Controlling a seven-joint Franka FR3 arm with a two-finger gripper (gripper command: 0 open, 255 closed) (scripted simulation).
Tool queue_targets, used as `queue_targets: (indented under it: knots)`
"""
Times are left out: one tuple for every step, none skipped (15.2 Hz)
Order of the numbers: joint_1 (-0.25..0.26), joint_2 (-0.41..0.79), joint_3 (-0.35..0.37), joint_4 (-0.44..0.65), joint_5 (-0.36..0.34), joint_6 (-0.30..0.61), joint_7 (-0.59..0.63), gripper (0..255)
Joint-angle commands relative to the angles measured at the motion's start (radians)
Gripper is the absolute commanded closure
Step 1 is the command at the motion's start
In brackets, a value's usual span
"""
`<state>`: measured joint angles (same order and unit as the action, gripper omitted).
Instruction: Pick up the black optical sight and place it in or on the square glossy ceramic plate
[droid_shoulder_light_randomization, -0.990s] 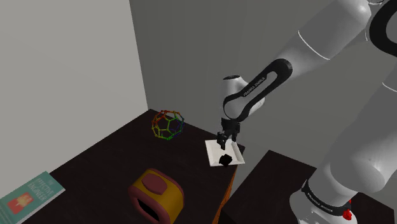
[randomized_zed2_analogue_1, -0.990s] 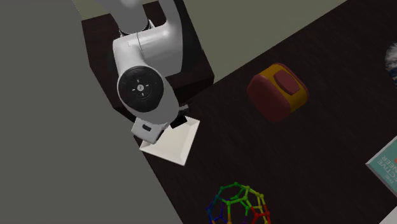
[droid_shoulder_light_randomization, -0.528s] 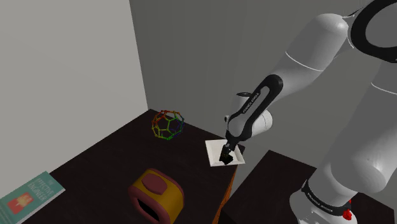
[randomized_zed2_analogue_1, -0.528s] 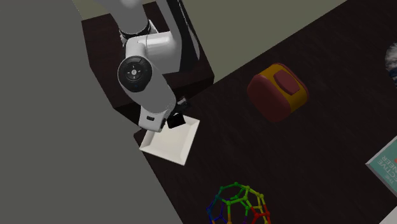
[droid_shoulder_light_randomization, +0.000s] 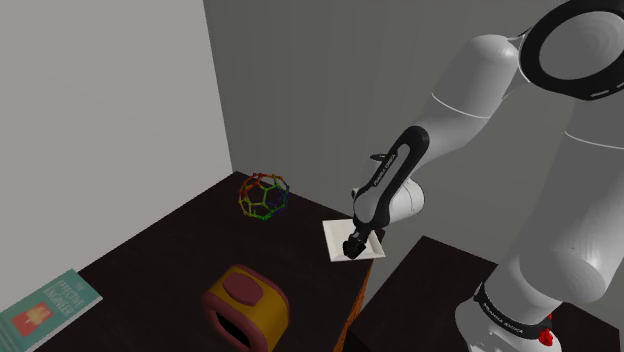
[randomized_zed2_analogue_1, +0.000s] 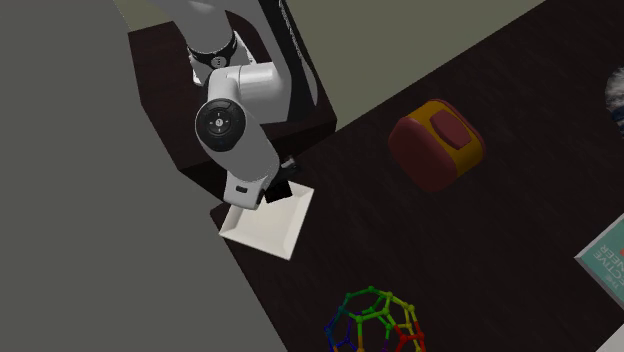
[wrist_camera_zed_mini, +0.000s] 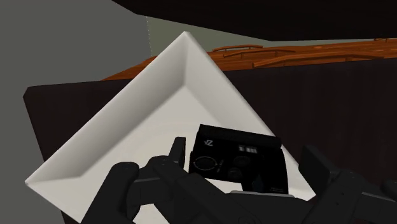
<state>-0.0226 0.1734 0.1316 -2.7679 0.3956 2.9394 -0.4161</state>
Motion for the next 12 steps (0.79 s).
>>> queue_targets:
  knots:
    - [0.000, 0.001, 0.000, 0.000, 0.001, 0.001, 0.000, 0]
    - [0.000, 0.001, 0.000, 0.000, 0.001, 0.001, 0.000, 0]
    - [0.000, 0.001, 0.000, 0.000, 0.000, 0.001, 0.000, 0]
    - [0.000, 0.001, 0.000, 0.000, 0.000, 0.001, 0.000, 255]
    - [0.000, 0.001, 0.000, 0.000, 0.000, 0.001, 0.000, 255]
    - [0.000, 0.001, 0.000, 0.000, 0.001, 0.001, 0.000, 255]
    - [0.000, 0.001, 0.000, 0.000, 0.001, 0.001, 0.000, 255]
    - [0.000, 0.001, 0.000, 0.000, 0.001, 0.001, 0.000, 255]
    - [0.000, 0.001, 0.000, 0.000, 0.001, 0.001, 0.000, 255]
    - [0.000, 0.001, 0.000, 0.000, 0.001, 0.001, 0.000, 255]
    - [0.000, 0.001, 0.000, 0.000, 0.001, 0.001, 0.000, 255]
    - [0.000, 0.001, 0.000, 0.000, 0.001, 0.001, 0.000, 255]
